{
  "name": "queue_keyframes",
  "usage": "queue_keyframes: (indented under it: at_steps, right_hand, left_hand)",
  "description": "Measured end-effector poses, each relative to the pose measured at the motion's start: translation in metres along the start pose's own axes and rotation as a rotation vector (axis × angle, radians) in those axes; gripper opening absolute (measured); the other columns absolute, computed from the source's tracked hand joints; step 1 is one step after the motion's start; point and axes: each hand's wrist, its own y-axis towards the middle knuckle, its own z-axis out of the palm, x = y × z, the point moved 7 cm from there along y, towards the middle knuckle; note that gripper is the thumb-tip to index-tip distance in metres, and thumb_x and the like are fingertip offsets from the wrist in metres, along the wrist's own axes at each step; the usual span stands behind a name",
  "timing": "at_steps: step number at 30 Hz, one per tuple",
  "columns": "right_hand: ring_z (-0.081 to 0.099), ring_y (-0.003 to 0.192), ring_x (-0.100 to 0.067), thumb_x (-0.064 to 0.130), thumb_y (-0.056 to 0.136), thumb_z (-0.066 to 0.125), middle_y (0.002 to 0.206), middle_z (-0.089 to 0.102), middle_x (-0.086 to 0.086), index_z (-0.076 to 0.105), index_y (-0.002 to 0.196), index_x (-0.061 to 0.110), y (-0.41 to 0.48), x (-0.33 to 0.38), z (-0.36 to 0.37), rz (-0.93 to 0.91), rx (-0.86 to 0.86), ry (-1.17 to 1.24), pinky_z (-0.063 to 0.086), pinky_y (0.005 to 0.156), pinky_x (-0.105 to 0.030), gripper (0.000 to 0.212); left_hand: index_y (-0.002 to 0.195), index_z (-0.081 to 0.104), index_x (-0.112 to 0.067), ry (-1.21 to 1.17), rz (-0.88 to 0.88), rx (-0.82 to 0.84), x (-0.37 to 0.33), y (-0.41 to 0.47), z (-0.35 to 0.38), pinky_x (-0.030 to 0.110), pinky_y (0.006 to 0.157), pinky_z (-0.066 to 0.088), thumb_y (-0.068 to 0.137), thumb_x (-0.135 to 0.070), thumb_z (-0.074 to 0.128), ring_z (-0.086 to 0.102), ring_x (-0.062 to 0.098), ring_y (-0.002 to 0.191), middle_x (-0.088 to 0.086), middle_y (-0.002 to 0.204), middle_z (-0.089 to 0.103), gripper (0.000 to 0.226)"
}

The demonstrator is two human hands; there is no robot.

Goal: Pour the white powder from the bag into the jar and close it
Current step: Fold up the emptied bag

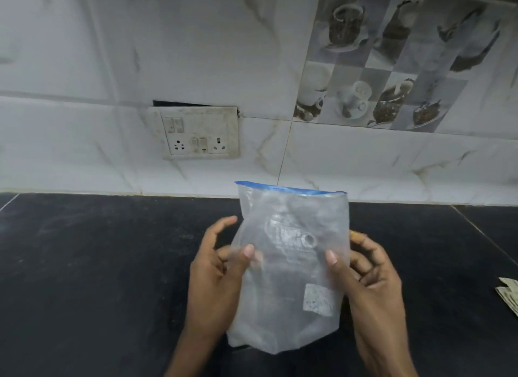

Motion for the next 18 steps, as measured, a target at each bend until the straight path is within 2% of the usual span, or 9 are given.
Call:
queue_keyframes:
  at_steps: [2, 4, 7, 9, 11, 13, 15, 16, 18]
  right_hand:
    - [0.075, 0.091, -0.026, 0.007, 0.080, 0.071, 0.102, 0.076, -0.010, 0.050, 0.130, 0.026, 0.001, -0.006, -0.002, 0.047, 0.039, 0.018, 0.061, 0.069, -0.029, 0.057]
    - [0.075, 0.090, -0.026, 0.002, 0.085, 0.067, 0.099, 0.076, -0.012, 0.049, 0.130, 0.029, 0.000, -0.009, -0.005, 0.042, 0.042, 0.009, 0.061, 0.070, -0.030, 0.056]
    - [0.073, 0.083, -0.021, -0.003, 0.086, 0.067, 0.094, 0.074, -0.012, 0.064, 0.109, 0.026, -0.001, -0.002, -0.013, -0.094, -0.047, -0.048, 0.060, 0.071, -0.032, 0.037]
    - [0.071, 0.084, -0.013, -0.007, 0.087, 0.064, 0.092, 0.074, -0.007, 0.074, 0.090, 0.022, -0.002, 0.006, -0.015, -0.198, -0.058, -0.106, 0.058, 0.074, -0.022, 0.031]
    - [0.071, 0.089, -0.012, -0.007, 0.084, 0.067, 0.096, 0.074, -0.003, 0.080, 0.082, 0.019, -0.002, 0.011, -0.015, -0.244, -0.025, -0.166, 0.056, 0.077, -0.017, 0.029]
    - [0.072, 0.093, -0.014, -0.003, 0.072, 0.076, 0.102, 0.074, -0.003, 0.079, 0.093, 0.013, -0.002, 0.014, -0.014, -0.236, 0.058, -0.165, 0.056, 0.077, -0.017, 0.027]
    - [0.072, 0.098, -0.015, -0.001, 0.058, 0.083, 0.108, 0.071, -0.003, 0.073, 0.108, 0.007, -0.003, 0.013, -0.013, -0.192, 0.164, -0.141, 0.059, 0.079, -0.022, 0.052]
    - [0.072, 0.099, -0.016, 0.000, 0.054, 0.085, 0.109, 0.071, -0.003, 0.071, 0.112, 0.008, -0.002, 0.013, -0.015, -0.178, 0.180, -0.160, 0.059, 0.080, -0.024, 0.060]
    - [0.073, 0.094, -0.014, 0.007, 0.057, 0.085, 0.105, 0.072, 0.000, 0.073, 0.109, 0.015, -0.002, 0.020, -0.018, -0.217, 0.150, -0.291, 0.060, 0.079, -0.023, 0.054]
  left_hand:
    - [0.131, 0.046, -0.037, 0.024, 0.030, -0.028, -0.003, 0.000, -0.006, 0.038, 0.063, 0.058, 0.095, -0.016, 0.061, 0.071, 0.017, 0.062, 0.004, 0.074, 0.077, 0.044]
    - [0.131, 0.041, -0.043, 0.071, 0.076, -0.024, -0.009, 0.000, -0.007, 0.021, 0.050, 0.048, 0.097, -0.015, 0.054, 0.057, 0.007, 0.045, 0.000, 0.059, 0.070, 0.045]
    - [0.121, 0.038, -0.056, 0.139, 0.145, -0.004, -0.016, 0.001, -0.005, 0.021, 0.045, 0.043, 0.098, -0.021, 0.048, 0.052, 0.006, 0.042, 0.000, 0.052, 0.062, 0.043]
    - [0.109, 0.047, -0.052, 0.138, 0.174, 0.016, -0.018, 0.002, -0.003, 0.018, 0.049, 0.047, 0.099, -0.019, 0.046, 0.059, 0.005, 0.047, -0.001, 0.059, 0.069, 0.034]
    - [0.099, 0.058, -0.045, 0.200, 0.229, -0.002, -0.021, 0.002, -0.004, 0.015, 0.053, 0.045, 0.102, -0.019, 0.049, 0.057, 0.005, 0.053, -0.005, 0.066, 0.068, 0.028]
    - [0.099, 0.069, -0.037, 0.213, 0.247, 0.016, -0.021, 0.004, -0.006, 0.012, 0.066, 0.046, 0.098, -0.020, 0.052, 0.062, 0.008, 0.071, -0.008, 0.084, 0.070, 0.024]
    - [0.110, 0.072, -0.036, 0.167, 0.198, 0.115, -0.017, 0.006, -0.007, 0.015, 0.074, 0.049, 0.090, -0.027, 0.067, 0.063, 0.013, 0.083, -0.005, 0.094, 0.068, 0.022]
    - [0.117, 0.070, -0.036, 0.165, 0.172, 0.169, -0.015, 0.006, -0.007, 0.016, 0.076, 0.051, 0.084, -0.030, 0.077, 0.062, 0.013, 0.083, -0.004, 0.094, 0.065, 0.035]
    - [0.124, 0.067, -0.032, 0.253, 0.182, 0.220, -0.014, 0.007, -0.009, 0.016, 0.081, 0.052, 0.072, -0.028, 0.083, 0.063, 0.008, 0.086, -0.008, 0.091, 0.064, 0.055]
